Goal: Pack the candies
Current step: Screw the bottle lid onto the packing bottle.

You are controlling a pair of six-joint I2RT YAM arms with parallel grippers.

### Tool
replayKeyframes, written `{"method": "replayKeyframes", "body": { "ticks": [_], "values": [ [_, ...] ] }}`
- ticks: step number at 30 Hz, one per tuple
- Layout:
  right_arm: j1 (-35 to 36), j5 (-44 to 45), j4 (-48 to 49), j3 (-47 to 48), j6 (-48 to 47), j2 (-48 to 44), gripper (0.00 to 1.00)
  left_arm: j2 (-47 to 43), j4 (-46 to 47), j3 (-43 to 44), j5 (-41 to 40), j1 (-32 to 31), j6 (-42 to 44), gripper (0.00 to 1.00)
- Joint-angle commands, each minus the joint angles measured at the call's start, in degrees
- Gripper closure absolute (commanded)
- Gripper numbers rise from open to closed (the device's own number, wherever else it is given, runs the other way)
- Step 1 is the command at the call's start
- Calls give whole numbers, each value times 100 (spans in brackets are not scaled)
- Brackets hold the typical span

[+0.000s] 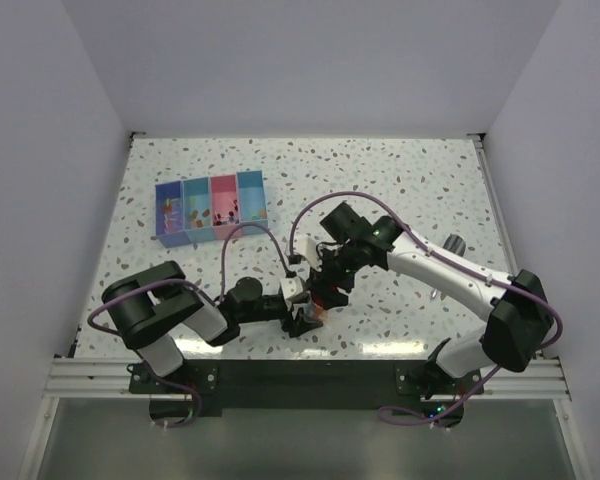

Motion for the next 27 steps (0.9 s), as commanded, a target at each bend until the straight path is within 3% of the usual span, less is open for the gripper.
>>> {"method": "replayKeyframes", "body": {
  "ticks": [1, 11, 23, 25, 27],
  "values": [
    [15, 244, 964, -301, 1767, -163, 58, -350, 1206, 31, -849, 19, 224, 99],
    [41, 1484, 2151, -810, 4474, -400, 63, -307, 1575, -127, -1526, 10, 206, 99],
    [234, 2757, 2019, -837, 5223, -356, 66, 159, 2137, -31, -2106, 2, 57, 99],
    [252, 2768, 2107, -890, 5328, -357, 62, 264, 2278, -4, -2185, 2, 4, 98],
    [270, 2697, 2178, -907, 5373, -392, 52, 352, 2340, -13, -2185, 2, -39, 98]
  ]
}}
